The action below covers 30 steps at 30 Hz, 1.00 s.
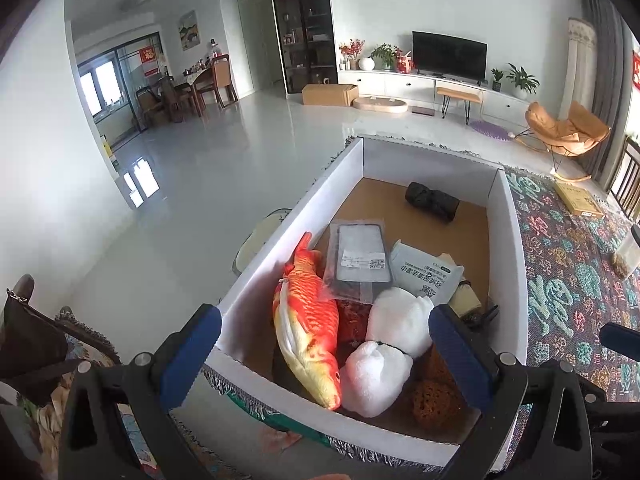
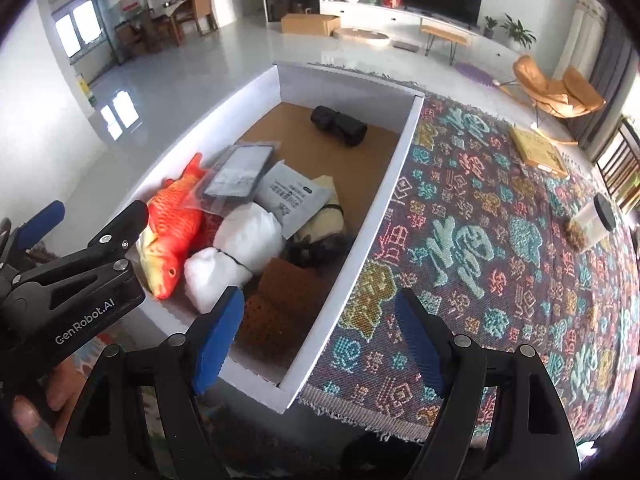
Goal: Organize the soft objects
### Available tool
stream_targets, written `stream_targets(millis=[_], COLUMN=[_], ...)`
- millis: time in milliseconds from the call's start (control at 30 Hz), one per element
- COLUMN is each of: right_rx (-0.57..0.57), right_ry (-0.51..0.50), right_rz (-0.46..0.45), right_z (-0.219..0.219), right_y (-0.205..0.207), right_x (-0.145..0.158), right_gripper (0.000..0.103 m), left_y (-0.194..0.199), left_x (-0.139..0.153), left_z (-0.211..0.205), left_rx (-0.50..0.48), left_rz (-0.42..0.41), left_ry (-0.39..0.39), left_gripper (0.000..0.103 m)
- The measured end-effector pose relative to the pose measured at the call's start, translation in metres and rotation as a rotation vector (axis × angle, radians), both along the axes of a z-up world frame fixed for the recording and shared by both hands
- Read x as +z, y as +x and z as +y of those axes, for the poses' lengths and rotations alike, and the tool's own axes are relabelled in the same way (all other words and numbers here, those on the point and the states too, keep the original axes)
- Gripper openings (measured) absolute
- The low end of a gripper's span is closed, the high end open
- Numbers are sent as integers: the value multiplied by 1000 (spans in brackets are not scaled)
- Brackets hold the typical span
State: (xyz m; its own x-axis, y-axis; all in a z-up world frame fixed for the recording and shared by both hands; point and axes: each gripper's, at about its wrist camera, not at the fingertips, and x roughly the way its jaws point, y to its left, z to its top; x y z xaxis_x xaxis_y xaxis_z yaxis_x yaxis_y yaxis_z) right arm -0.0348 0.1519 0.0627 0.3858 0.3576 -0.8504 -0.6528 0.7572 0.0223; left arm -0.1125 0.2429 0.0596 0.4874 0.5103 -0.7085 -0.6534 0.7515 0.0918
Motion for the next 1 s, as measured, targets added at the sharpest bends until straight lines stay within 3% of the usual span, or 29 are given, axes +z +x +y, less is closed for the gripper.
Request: stream_targets(millis=[1000], right_rx=[-4], right_ry=[-17], right_rz=[-2], right_z=[14], right_y=[6], right_x=[-3], right_gripper=[82], left_y=[14], left_x=[-13], left_z=[16], left_rx=[5], left_rz=[21], left_ry=[-40], left_gripper=[103])
